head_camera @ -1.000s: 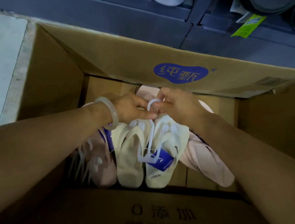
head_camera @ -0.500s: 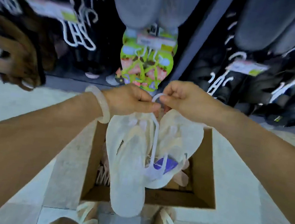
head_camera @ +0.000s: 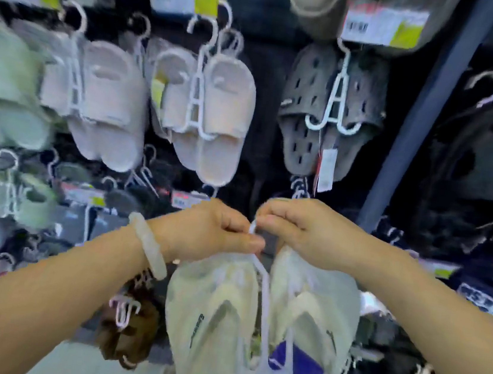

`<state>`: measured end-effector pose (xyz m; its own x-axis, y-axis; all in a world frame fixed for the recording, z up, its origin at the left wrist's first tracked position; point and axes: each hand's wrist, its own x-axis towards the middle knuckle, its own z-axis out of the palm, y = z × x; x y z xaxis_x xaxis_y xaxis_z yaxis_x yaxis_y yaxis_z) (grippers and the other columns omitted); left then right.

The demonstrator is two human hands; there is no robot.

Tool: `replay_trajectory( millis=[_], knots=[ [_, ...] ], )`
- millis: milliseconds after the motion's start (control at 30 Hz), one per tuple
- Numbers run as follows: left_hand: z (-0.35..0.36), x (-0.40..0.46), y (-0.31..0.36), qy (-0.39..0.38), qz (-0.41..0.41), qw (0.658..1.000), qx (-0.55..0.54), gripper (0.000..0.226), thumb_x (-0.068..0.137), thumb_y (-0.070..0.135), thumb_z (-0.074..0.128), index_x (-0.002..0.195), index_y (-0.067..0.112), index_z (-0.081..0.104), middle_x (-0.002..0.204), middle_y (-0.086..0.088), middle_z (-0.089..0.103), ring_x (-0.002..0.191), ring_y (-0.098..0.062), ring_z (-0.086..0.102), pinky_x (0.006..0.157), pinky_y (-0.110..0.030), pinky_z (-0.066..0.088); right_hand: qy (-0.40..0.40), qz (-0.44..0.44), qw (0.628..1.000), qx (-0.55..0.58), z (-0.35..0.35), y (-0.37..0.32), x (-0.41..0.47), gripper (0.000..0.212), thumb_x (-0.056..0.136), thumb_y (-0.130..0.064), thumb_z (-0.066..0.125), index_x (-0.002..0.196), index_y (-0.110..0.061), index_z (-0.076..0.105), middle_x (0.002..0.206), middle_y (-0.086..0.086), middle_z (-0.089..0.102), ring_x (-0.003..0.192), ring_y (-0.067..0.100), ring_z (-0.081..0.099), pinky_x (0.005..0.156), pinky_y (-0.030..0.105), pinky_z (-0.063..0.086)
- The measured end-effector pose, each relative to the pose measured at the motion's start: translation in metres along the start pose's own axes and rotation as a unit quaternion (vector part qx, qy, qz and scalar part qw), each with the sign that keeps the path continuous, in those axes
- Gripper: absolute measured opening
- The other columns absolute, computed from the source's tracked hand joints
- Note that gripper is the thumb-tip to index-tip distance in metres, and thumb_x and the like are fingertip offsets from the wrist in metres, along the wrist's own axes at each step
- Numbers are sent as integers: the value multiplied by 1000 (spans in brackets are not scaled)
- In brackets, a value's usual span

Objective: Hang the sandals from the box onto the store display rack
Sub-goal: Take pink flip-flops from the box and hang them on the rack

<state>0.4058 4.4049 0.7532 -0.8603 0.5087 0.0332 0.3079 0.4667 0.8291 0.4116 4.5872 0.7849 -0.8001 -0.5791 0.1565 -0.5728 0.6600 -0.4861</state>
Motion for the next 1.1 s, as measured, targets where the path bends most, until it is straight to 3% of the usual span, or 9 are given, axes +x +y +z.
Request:
replay_trajectory(
  millis=[167,300,467,600,700,800,867,967,1100],
  knots=[
    [-53,-31,46,105,0,994,-11,34,63,45,71,68,11,73,65,-5,56,66,-12,46,66,-29,36,28,-68,997,16,-35,-50,36,42,92,-44,45,81,-6,60,79,13,61,74,25,55,76,47,45],
    [-94,-61,68,160,5,987,-28,68,55,54,69,83,-8,67,84,-14,55,81,-21,44,75,-36,32,82,-102,989,75,-54,-90,52,46,88,-48,49,78,-5,63,75,16,60,67,17,48,71,43,46],
    [-146,-95,98,209,12,978,20,28,77,37,73,69,9,72,68,-10,49,67,-20,38,64,-34,29,114,-122,983,74,-70,-143,74,33,92,-28,51,80,1,62,73,9,58,68,22,48,70,38,44],
    [-201,-113,114,252,44,963,81,49,59,62,70,72,15,74,70,-10,46,68,-23,36,65,-36,27,188,-121,973,60,-81,-189,118,34,90,-26,51,79,5,59,69,14,54,64,16,45,64,31,36],
    [-256,-123,120,270,53,954,119,55,65,62,63,80,10,73,71,-9,46,68,-21,37,64,-33,30,210,-110,967,96,-92,-222,160,36,87,-32,53,84,3,62,71,16,52,67,17,42,64,29,35],
    [-322,-128,119,283,50,944,163,46,78,48,64,88,4,71,64,-7,47,60,-19,41,56,-19,32,239,-111,955,133,-99,-256,213,40,87,-29,56,89,11,60,74,6,48,68,16,38,63,25,32],
    [-362,-129,123,297,46,939,165,32,82,35,66,89,4,71,47,7,51,39,-4,43,43,-8,31,264,-118,948,137,-107,-278,249,36,87,-27,57,83,9,64,75,9,52,70,18,42,68,28,33],
    [-413,-127,130,330,58,928,163,21,85,26,66,81,6,69,33,13,45,25,1,37,30,-7,27,292,-112,941,133,-119,-312,295,29,87,-23,58,73,1,66,72,6,54,69,15,47,66,28,37],
    [-462,-107,136,375,62,908,177,23,85,31,66,86,9,73,67,-2,64,58,-11,55,52,-16,48,331,-93,926,153,-134,-341,337,16,84,-17,61,74,-5,65,72,8,48,66,14,44,58,22,38]
  ],
)
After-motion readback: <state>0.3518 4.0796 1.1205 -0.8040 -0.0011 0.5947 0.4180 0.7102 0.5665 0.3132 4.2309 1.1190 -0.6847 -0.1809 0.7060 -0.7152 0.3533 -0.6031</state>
